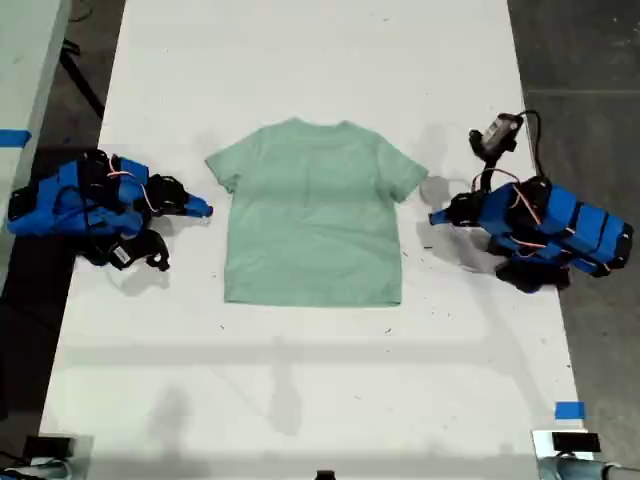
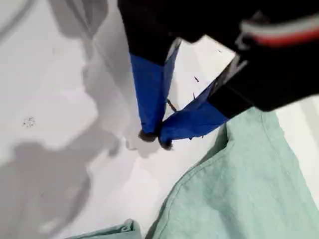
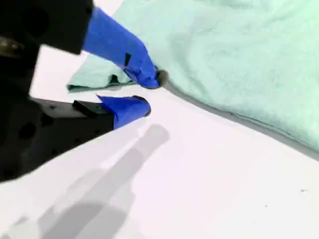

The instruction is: Fold t-shirt

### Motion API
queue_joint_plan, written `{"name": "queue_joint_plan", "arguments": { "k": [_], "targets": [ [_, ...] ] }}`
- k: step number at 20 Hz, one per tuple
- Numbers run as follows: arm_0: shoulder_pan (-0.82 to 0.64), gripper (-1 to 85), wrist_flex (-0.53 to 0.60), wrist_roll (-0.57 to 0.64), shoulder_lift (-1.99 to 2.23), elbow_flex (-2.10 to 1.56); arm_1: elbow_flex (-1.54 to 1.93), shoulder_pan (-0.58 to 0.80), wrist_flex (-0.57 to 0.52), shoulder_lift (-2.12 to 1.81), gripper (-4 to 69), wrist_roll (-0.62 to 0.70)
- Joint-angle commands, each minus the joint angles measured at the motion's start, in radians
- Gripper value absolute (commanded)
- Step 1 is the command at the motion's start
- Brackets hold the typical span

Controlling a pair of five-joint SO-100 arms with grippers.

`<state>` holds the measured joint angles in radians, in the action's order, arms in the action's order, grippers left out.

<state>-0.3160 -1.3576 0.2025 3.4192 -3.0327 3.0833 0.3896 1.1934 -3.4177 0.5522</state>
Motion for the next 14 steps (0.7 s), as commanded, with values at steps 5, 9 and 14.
{"name": "queue_joint_plan", "arguments": {
  "k": [5,9,14],
  "targets": [
    [0.041,0.0,-0.005,-0.009,0.002,0.006,-0.014,-0.104,0.006,-0.009,-0.8,-0.253],
    [0.04,0.0,-0.005,-0.009,0.002,0.006,-0.014,-0.104,0.006,-0.009,-0.8,-0.253],
    [0.061,0.0,-0.008,-0.095,0.002,0.008,-0.037,-0.132,0.029,-0.009,-0.7,-0.314]
  ]
}}
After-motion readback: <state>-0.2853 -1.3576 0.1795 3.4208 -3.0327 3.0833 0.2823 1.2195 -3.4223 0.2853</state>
